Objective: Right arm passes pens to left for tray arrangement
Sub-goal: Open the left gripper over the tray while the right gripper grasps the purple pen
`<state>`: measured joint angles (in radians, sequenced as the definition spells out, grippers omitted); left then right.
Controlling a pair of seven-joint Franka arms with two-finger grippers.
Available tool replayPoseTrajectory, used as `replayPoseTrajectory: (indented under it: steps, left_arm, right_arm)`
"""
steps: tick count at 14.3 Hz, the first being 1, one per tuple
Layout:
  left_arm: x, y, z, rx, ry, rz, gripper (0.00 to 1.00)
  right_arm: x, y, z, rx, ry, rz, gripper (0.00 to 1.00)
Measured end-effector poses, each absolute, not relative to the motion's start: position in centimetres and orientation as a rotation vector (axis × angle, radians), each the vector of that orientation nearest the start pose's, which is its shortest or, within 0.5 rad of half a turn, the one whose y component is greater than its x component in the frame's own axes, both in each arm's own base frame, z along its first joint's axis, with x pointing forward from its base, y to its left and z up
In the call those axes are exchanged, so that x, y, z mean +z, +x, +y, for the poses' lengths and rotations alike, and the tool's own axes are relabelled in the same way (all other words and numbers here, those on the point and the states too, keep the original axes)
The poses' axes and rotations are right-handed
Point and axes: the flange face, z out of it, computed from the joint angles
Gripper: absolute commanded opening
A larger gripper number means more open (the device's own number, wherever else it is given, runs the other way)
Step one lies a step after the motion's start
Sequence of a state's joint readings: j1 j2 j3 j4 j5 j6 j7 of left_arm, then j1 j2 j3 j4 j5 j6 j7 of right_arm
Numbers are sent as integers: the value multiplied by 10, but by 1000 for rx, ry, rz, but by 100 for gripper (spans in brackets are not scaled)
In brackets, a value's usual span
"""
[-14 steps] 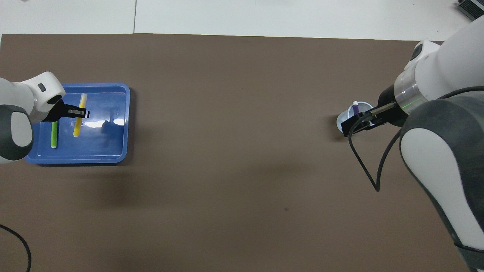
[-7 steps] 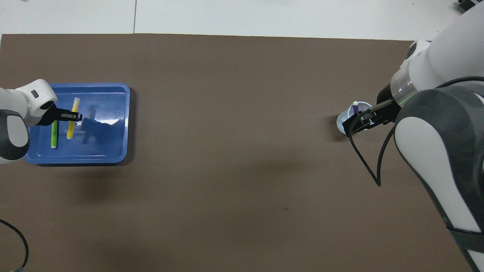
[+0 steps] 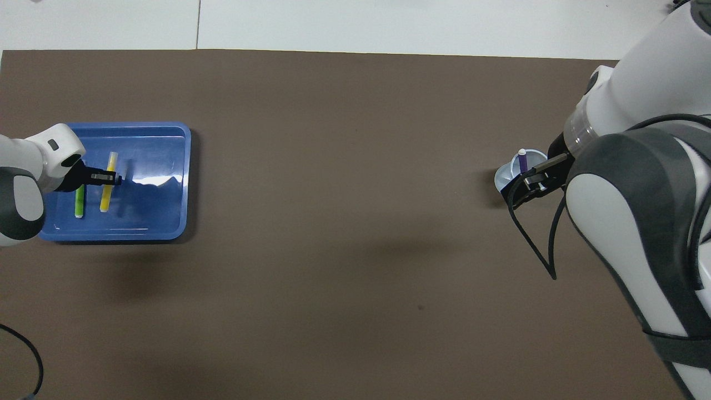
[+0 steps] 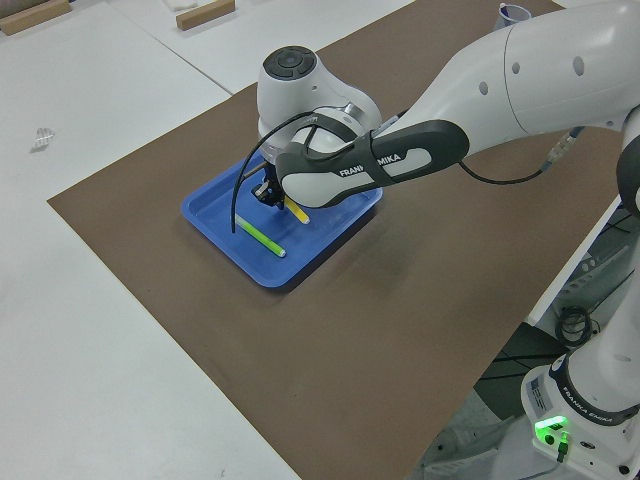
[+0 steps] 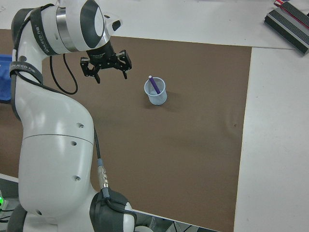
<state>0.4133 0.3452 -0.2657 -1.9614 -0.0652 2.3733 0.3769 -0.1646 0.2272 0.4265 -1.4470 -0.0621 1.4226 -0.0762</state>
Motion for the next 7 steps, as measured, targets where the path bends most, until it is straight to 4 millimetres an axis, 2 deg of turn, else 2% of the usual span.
replayPoseTrajectory:
  steps: [2,4,6,7]
  left_arm:
    - [312,612,99,-178,-3237,255,83]
    - [312,612,100,-180,-3236,248,85]
    - [313,612,101,-185,-3235,242,98]
    - [313,612,101,-188,-3235,241,99]
  right_arm:
    - [541,586,131,385,-3062,-549,100]
    - [535,586,136,404,-3062,-567,100]
    - [531,587,137,419,-3063,-573,100]
    - [528,589,137,424,-3073,-577,100]
